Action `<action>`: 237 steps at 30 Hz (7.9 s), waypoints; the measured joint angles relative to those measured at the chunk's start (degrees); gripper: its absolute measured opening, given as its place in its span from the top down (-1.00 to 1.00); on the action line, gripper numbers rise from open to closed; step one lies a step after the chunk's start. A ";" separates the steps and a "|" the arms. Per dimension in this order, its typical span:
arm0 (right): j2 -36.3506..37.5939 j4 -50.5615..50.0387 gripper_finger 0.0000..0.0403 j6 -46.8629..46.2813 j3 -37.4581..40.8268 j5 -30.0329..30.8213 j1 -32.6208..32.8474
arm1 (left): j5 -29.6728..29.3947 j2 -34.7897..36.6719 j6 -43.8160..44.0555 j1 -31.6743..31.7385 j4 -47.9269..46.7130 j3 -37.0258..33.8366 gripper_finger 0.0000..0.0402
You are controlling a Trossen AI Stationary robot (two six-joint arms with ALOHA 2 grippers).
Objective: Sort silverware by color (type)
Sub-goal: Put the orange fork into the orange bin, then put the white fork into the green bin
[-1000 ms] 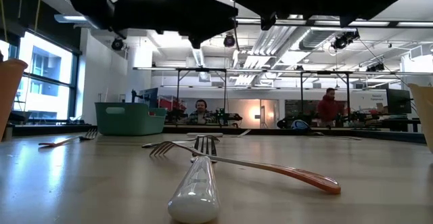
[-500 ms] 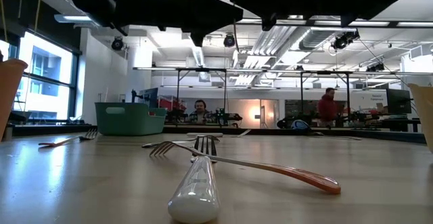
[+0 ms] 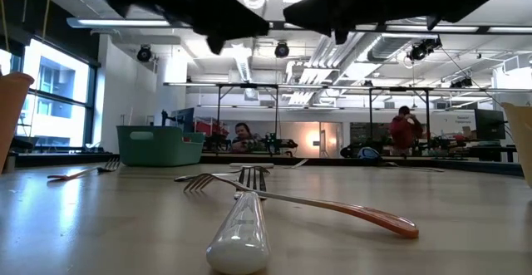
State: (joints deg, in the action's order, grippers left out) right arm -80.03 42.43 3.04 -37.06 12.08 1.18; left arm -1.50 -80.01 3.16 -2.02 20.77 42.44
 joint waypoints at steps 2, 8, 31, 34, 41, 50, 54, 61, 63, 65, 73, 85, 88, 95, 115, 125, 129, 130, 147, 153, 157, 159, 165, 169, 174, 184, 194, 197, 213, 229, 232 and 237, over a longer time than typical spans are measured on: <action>0.00 -0.52 0.48 0.00 0.00 1.82 0.03 | -1.29 3.79 1.07 -1.89 -7.33 0.04 0.97; 0.00 -3.94 0.43 0.01 0.00 2.27 0.03 | -1.31 13.71 5.58 -11.81 -35.99 3.43 0.97; 0.02 -7.31 0.95 -0.01 -0.02 2.05 -0.17 | -2.16 -1.55 -2.82 -46.35 -67.62 16.14 0.96; 0.02 -7.55 0.95 -0.01 -0.02 2.06 -0.17 | -2.30 -4.33 -6.08 -46.42 -67.35 17.24 0.96; 0.02 -8.02 0.96 -0.01 -0.02 2.07 -0.17 | -2.25 -6.71 -8.85 -46.42 -68.75 18.57 0.96; 0.02 -8.81 0.96 -0.04 -0.02 2.09 -0.17 | -4.17 -7.49 -14.10 -46.53 -74.53 18.64 0.95; 0.02 -8.80 0.96 -0.06 -0.02 2.11 -0.17 | -4.20 -8.58 -20.05 -46.53 -76.91 18.64 0.95; 0.02 -8.87 0.96 -0.15 -0.02 2.29 -0.17 | -7.20 -10.46 -36.09 -47.81 -77.99 18.64 0.95; 0.02 -8.88 0.96 -0.17 -0.02 2.27 -0.17 | -8.69 -10.82 -40.02 -48.18 -78.92 18.64 0.95; 0.02 -9.15 0.96 -0.17 -0.02 2.27 -0.17 | -8.99 -11.19 -42.10 -48.28 -79.75 18.64 0.95; 0.02 -9.29 0.96 -0.14 -0.02 2.24 -0.17 | -8.65 -14.04 -41.80 -48.54 -78.61 18.61 0.95; 0.02 -9.99 0.96 -0.03 -0.02 2.12 -0.17 | -8.53 -16.84 -33.89 -49.77 -74.53 18.61 0.70; 0.02 -10.58 0.96 -0.03 -0.02 1.98 -0.17 | -10.95 -15.81 -30.56 -49.92 -74.54 18.86 0.68; 0.02 -11.99 0.96 -0.03 0.00 2.00 -0.17 | -17.86 -12.63 -7.84 -48.31 -75.72 20.74 0.84; 0.02 -13.54 0.96 -0.08 0.02 -1.14 -4.86 | -25.76 3.86 9.65 -35.34 7.02 -20.09 1.00; -0.67 -15.47 0.96 -7.35 0.00 -6.72 -14.04 | -25.46 3.32 8.91 -16.66 39.53 -35.32 1.00; -3.32 -16.93 0.96 -8.62 -0.04 -8.44 -16.18 | -20.42 3.34 4.29 -9.13 44.57 -37.19 1.00; -4.14 -17.03 0.96 -8.59 -0.04 -9.62 -16.77 | -18.87 3.32 3.37 -7.22 45.33 -37.25 1.00; -9.31 -46.54 0.64 -2.37 -16.46 -11.88 -20.56 | 9.92 3.32 4.28 24.94 40.48 -33.86 1.00; -9.77 -46.31 0.74 2.17 -16.46 -11.86 -20.71 | 17.65 3.25 -2.35 30.39 8.77 -19.03 1.00; -9.77 -43.04 0.95 3.28 -16.46 -11.89 -20.84 | 14.53 1.65 -11.11 31.22 -6.60 -8.49 1.00; -9.77 -41.97 0.97 3.41 -16.44 -12.52 -20.86 | 13.02 -0.32 -12.29 31.64 -9.63 -4.50 0.99; -9.49 -21.85 0.99 0.75 -5.32 -22.84 -20.82 | 12.42 -10.71 -14.01 32.44 -14.32 3.83 0.83; -9.38 -8.98 1.00 -1.98 1.96 -24.75 -20.82 | 12.31 -17.04 -13.72 32.41 -14.23 7.47 0.65; -6.69 -7.32 1.00 -2.07 3.73 -25.62 -21.08 | 7.59 -21.75 -12.85 32.43 -14.48 11.66 0.40; -2.67 -10.11 1.00 -1.88 3.80 -26.15 -21.04 | 5.86 -27.26 -14.82 32.66 -21.57 17.26 0.22; -2.67 -10.44 1.00 -2.61 3.80 -26.23 -20.98 | 6.74 -30.68 -17.41 32.78 -28.08 18.85 0.32; -2.67 -10.43 1.00 -2.81 3.80 -26.21 -20.67 | 6.54 -30.65 -17.79 32.76 -28.02 18.81 0.37; -2.69 -8.69 1.00 -3.14 3.80 -26.24 -19.38 | 4.11 -30.11 -20.50 30.72 -39.03 19.27 0.87; -2.69 -8.33 1.00 -3.68 3.80 -26.22 -18.06 | 0.21 -22.27 -15.37 26.74 -45.58 18.70 0.95; -2.69 -8.32 1.00 -3.68 3.80 -26.22 -16.86 | -1.19 -22.54 -13.24 26.52 -45.13 18.58 0.83; -2.69 -7.45 1.00 -3.68 3.80 -26.24 -15.26 | -1.12 -23.91 -7.15 26.37 -42.81 18.72 0.53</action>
State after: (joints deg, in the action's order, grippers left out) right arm -82.72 34.98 -0.64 -33.26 -14.15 -14.07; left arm -2.62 -103.91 -3.99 24.35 -22.03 61.17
